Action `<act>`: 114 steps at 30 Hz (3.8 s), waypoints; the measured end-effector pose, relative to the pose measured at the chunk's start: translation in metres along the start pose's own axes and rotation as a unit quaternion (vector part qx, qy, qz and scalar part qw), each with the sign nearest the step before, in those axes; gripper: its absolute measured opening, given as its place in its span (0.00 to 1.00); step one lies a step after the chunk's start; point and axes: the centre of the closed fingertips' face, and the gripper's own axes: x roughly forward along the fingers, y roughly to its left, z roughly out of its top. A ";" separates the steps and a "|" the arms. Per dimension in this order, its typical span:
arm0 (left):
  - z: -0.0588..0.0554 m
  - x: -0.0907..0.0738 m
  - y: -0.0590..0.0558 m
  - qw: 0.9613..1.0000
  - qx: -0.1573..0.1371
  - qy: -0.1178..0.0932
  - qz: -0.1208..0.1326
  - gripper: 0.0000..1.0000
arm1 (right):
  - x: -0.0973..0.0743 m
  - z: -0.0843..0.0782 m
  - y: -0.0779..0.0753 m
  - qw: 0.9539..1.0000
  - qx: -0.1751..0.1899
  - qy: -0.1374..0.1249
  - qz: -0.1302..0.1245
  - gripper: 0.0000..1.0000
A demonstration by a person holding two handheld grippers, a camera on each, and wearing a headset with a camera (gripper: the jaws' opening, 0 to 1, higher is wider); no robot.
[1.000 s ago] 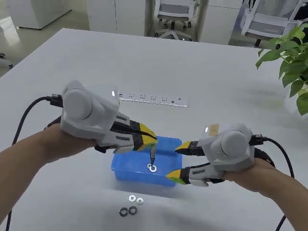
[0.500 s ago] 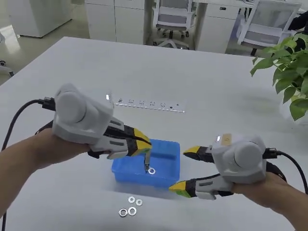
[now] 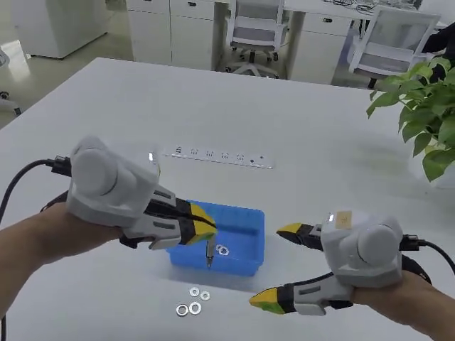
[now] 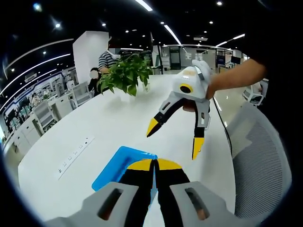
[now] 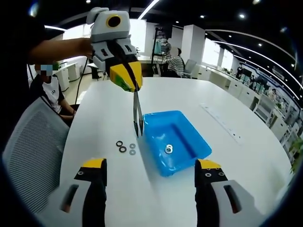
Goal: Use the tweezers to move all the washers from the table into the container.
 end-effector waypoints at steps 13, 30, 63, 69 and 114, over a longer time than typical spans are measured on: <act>-0.019 -0.003 -0.018 1.000 -0.006 0.008 -0.011 0.05 | 0.003 -0.003 0.013 1.000 0.004 -0.007 0.004 0.99; -0.039 -0.003 -0.036 1.000 -0.015 0.013 -0.008 0.05 | 0.005 -0.012 0.029 1.000 -0.003 0.001 0.020 1.00; -0.050 0.005 -0.042 1.000 -0.023 0.011 -0.006 0.05 | 0.034 -0.002 0.065 0.993 -0.066 0.006 0.096 0.82; -0.050 0.005 -0.041 1.000 -0.027 0.006 -0.008 0.05 | 0.043 0.004 0.068 0.990 -0.087 0.003 0.107 0.71; -0.051 0.005 -0.043 0.999 -0.015 0.017 -0.029 0.05 | 0.094 0.002 0.080 0.950 -0.216 0.068 0.216 0.10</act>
